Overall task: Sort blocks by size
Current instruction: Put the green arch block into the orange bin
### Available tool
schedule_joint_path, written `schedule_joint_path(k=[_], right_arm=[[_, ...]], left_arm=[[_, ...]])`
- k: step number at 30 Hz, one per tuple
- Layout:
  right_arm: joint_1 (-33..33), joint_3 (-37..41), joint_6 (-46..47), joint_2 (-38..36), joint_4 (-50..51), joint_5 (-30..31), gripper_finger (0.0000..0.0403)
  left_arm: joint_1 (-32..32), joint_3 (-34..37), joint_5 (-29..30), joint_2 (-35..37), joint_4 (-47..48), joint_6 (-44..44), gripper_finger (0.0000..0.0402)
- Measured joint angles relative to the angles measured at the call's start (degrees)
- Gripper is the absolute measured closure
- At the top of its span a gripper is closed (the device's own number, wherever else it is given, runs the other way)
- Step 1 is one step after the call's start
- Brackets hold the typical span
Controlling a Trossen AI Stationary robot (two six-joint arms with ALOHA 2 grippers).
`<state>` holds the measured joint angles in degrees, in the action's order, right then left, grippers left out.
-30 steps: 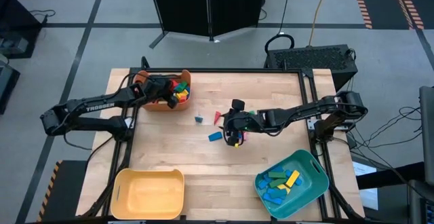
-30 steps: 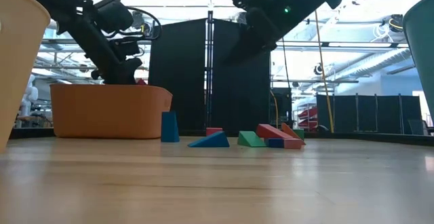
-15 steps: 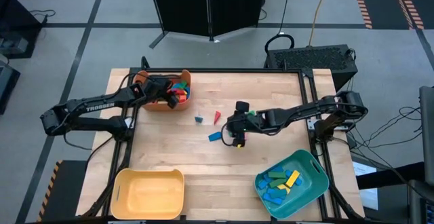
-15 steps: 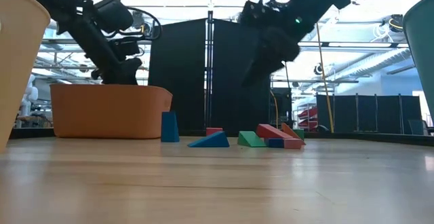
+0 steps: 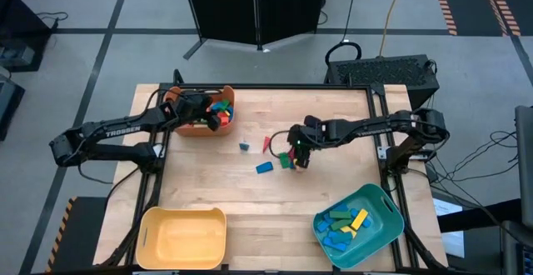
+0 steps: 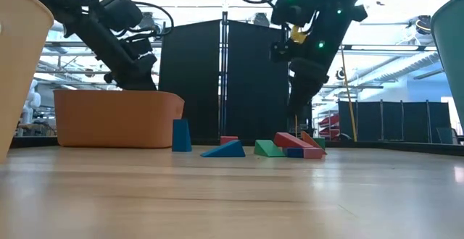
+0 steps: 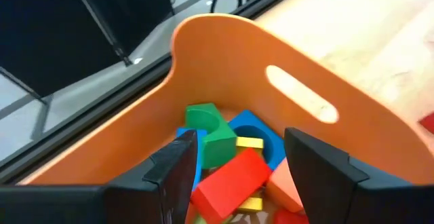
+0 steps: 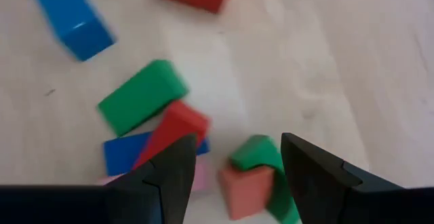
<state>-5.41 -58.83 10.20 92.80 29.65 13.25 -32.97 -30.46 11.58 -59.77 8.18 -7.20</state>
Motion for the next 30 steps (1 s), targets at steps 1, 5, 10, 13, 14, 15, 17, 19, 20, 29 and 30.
schedule_joint_path(k=[1,5,10,13,14,15,17,19,20,29,30], right_arm=[[-0.9,0.0,0.5,0.0,0.0,0.1,0.0202],[-3.8,0.0,-0.7,0.0,3.4,0.0,0.0202],[-6.5,0.0,-1.5,0.0,8.7,-0.1,0.0202],[-7.4,0.0,-1.9,0.0,9.8,-0.1,0.0202],[-7.8,0.0,-1.9,0.0,9.9,-0.1,0.0202],[-8.1,0.0,-1.8,0.0,10.0,-0.1,0.0202],[-8.6,0.0,-0.7,0.6,9.8,0.1,0.0202],[-9.3,0.0,3.3,1.8,10.2,0.1,0.0202],[-9.7,0.0,5.7,2.7,10.5,-0.2,0.0202],[-10.3,0.0,8.5,7.5,10.5,-1.7,0.0222],[-10.4,0.0,8.4,7.8,10.6,-1.7,0.023]], left_arm=[[0.0,0.0,-0.6,0.0,-0.1,0.0,0.018],[0.0,0.0,-0.8,0.0,-0.2,0.0,0.018],[0.0,0.0,-0.9,0.0,-0.2,0.0,0.018],[0.0,0.0,-0.9,0.0,-0.2,0.0,0.018],[0.0,0.0,-0.9,0.0,-0.2,0.0,0.018],[0.0,0.0,-0.9,0.0,-0.2,0.0,0.018],[0.0,0.0,-0.9,0.0,-0.2,0.0,0.018],[0.0,0.0,-0.9,0.0,-0.1,-0.1,0.018],[0.2,0.0,-0.9,0.0,-0.1,-0.7,0.018],[1.1,0.0,-1.0,0.0,0.0,-1.4,0.018],[1.1,0.0,-1.0,0.0,0.0,-1.4,0.018]])
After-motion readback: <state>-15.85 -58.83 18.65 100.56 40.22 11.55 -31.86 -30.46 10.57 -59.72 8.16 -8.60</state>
